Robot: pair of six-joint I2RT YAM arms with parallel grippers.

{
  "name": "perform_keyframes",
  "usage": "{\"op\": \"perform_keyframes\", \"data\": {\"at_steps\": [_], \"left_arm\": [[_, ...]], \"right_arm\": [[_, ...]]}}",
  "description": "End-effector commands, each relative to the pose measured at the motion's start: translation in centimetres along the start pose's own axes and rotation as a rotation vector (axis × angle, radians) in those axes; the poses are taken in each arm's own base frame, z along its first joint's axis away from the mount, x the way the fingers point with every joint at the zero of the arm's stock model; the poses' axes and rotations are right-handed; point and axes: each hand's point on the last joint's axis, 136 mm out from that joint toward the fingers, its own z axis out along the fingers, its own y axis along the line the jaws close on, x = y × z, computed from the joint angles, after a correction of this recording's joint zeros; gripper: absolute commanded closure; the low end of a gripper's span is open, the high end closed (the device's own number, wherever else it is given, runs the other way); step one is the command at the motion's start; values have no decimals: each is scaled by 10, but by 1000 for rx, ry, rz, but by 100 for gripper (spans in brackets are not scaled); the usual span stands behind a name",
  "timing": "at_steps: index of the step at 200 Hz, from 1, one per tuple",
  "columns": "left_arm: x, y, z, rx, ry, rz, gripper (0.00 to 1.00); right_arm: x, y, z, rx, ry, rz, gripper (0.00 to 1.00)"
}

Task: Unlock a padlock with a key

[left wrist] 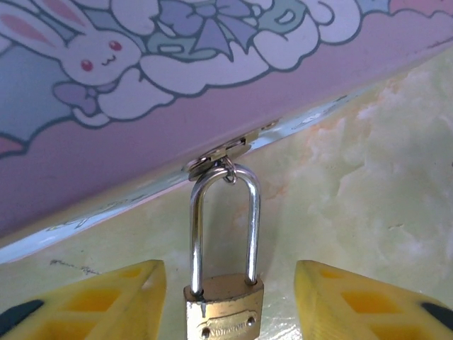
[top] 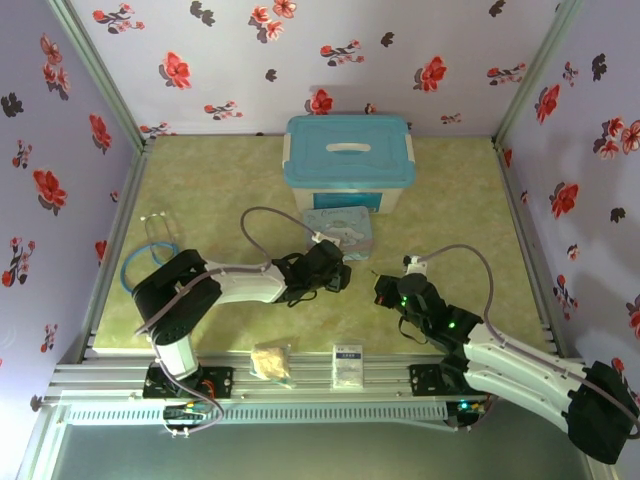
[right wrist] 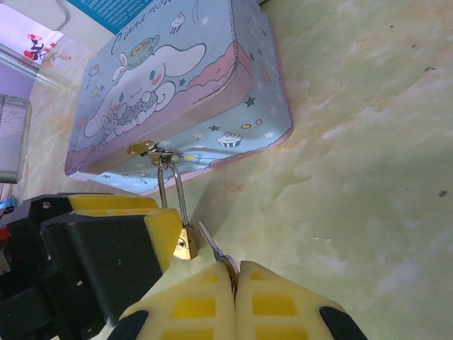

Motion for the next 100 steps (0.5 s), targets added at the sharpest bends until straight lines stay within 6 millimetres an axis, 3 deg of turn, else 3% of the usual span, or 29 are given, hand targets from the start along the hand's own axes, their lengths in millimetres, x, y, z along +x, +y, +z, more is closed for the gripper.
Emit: {"op": "perform_keyframes", "data": {"at_steps": [1,100], "left_arm": [[8,3,9,5,14,11,51],[26,13,15,9,25,-23,63]], "right_arm": [[2,-5,2,13,-2,16,100],[7,-1,14,5,25,36,100]]}}
